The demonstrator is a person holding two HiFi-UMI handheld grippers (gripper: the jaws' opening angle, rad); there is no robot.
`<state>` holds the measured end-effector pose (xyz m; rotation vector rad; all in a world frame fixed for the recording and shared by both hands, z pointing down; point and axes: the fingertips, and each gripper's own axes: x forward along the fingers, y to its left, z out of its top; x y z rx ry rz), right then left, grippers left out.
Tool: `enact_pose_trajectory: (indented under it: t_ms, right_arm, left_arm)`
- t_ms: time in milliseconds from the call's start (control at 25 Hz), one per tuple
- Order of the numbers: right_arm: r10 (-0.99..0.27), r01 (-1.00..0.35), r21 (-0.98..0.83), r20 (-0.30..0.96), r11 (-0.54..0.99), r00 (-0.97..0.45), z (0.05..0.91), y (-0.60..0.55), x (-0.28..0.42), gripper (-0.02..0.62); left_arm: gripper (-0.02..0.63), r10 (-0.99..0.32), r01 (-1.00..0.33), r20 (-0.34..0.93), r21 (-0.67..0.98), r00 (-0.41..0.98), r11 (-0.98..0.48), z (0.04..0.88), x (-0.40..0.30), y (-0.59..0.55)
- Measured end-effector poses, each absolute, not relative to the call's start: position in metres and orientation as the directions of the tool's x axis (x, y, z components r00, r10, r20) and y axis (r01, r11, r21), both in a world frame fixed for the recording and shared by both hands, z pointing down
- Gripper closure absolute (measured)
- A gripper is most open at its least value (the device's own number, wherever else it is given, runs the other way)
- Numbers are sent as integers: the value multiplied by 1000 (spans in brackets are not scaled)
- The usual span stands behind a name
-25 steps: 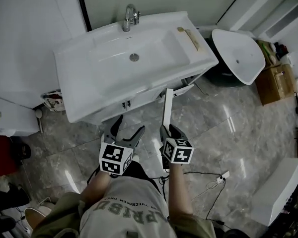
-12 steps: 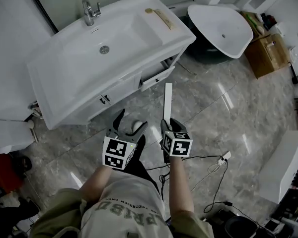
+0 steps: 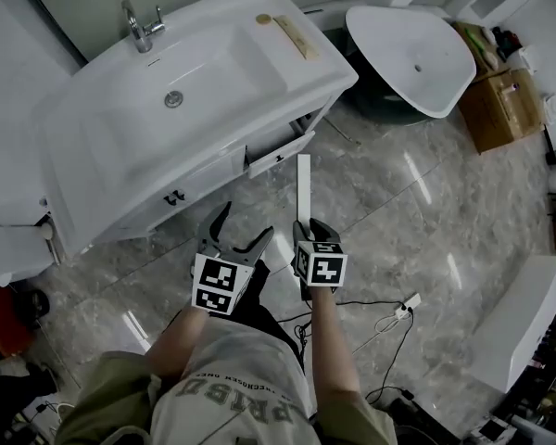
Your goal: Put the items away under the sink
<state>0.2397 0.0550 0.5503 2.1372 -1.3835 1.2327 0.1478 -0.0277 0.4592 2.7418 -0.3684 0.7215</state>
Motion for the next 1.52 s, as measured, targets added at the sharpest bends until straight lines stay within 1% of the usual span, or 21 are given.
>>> enact_pose_trajectory:
  t_ms: [320,640,880,1080,1280,1400,1520]
  right_arm:
    - [-550,-919,-146,831,-367,87,589,27,285,463]
    - [-495,-946,-140,869,-291,24,641,6,313,463]
    - [-467,-955,-161,884,-250,-27,674,-7,330,463]
    - [-460,-972,-162,886,-171,-67,701,-26,360,463]
    - [-462,-987,-148,880,-55,-106,718,-50,387,463]
    - [-475,-990,-143,870,11,-131,725,-65,396,463]
    - [-484,-988,-150,862,42,-151,737,-80,404,463]
  left_arm:
    - [235,-241,-387,502,210,831,-898,470,179,-40]
    - [235,-298,-453,521,197,799,-870,490,180,-45]
    - [232,-365,-527,530,191,766,-828,504,190,-43]
    - [232,-448,-603,523,167,725,-780,519,215,-47]
    - [232,-528,-674,509,149,680,-723,536,242,-45]
    - [232,-565,-715,508,158,650,-681,546,255,-41]
    - [232,-591,-743,507,161,627,-650,556,265,-38]
